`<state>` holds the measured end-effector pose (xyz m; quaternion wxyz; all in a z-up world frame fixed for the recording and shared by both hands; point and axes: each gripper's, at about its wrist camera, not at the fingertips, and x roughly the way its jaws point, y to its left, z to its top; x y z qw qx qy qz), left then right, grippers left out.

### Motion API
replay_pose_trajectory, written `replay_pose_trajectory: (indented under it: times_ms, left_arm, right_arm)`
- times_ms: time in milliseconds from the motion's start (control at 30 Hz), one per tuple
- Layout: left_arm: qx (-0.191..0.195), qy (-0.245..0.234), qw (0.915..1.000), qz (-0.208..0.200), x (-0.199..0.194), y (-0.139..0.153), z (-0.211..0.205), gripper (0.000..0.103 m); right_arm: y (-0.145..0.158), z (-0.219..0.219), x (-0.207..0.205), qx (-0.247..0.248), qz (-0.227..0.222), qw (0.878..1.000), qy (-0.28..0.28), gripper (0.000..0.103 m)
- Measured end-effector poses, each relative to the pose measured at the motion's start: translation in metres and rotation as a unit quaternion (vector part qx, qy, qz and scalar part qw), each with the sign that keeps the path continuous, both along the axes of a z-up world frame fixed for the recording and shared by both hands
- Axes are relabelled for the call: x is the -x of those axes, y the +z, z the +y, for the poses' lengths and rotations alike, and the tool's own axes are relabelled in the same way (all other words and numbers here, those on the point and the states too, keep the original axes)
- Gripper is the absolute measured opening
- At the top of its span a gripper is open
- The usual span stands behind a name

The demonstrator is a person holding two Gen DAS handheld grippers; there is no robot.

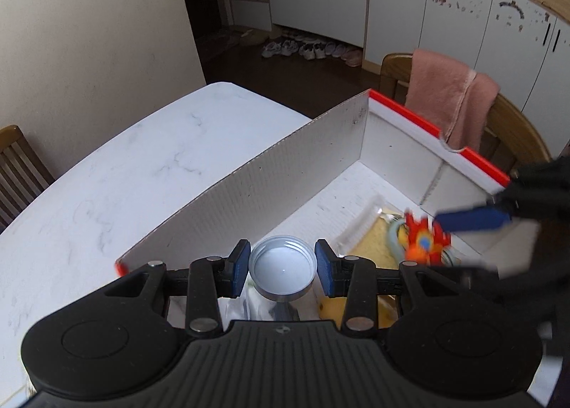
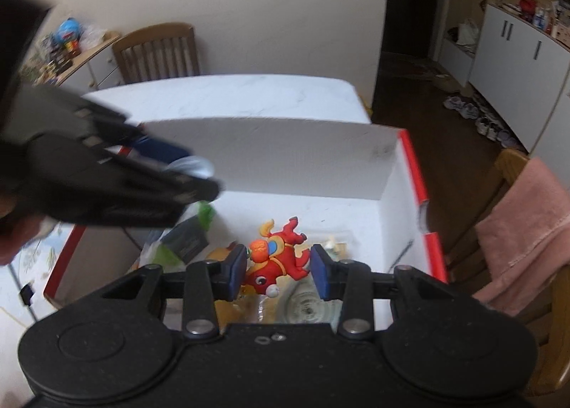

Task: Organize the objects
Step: 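Lower the lid and dragon toy into the box and open both grippers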

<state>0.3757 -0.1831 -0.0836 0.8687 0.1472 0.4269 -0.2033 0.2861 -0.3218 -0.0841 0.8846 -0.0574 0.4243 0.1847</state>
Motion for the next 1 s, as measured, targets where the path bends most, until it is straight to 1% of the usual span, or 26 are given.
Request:
replay_pose_trajectory:
  times_ms: [300, 533, 767, 867, 1000]
  left_arm:
    - [-0.017, -0.001, 0.9992, 0.035, -0.024, -0.030, -0.020, 0.038]
    - [-0.027, 0.006, 0.9965, 0.079, -0.040, -0.050, -0.027, 0.038]
    - [-0.013, 0.016, 0.9949, 0.099, -0.046, -0.052, -0.023, 0.038]
    - [-0.011, 0.017, 0.9948, 0.100, -0.045, -0.051, -0.021, 0.042]
    - [-0.004, 0.015, 0.9957, 0.091, -0.040, -0.048, -0.017, 0.052]
  right_arm:
    - [-0.021, 0.014, 0.012, 0.050, 0.009, 0.998, 0.035, 0.038]
    - [-0.023, 0.015, 0.016, 0.046, 0.020, 0.998, 0.033, 0.038]
    - [-0.025, 0.013, 0.018, 0.038, 0.029, 0.998, 0.027, 0.038]
    - [-0.024, 0.013, 0.020, 0.039, 0.027, 0.999, 0.025, 0.039]
    - [-0.024, 0.011, 0.019, 0.037, 0.027, 0.999, 0.020, 0.039]
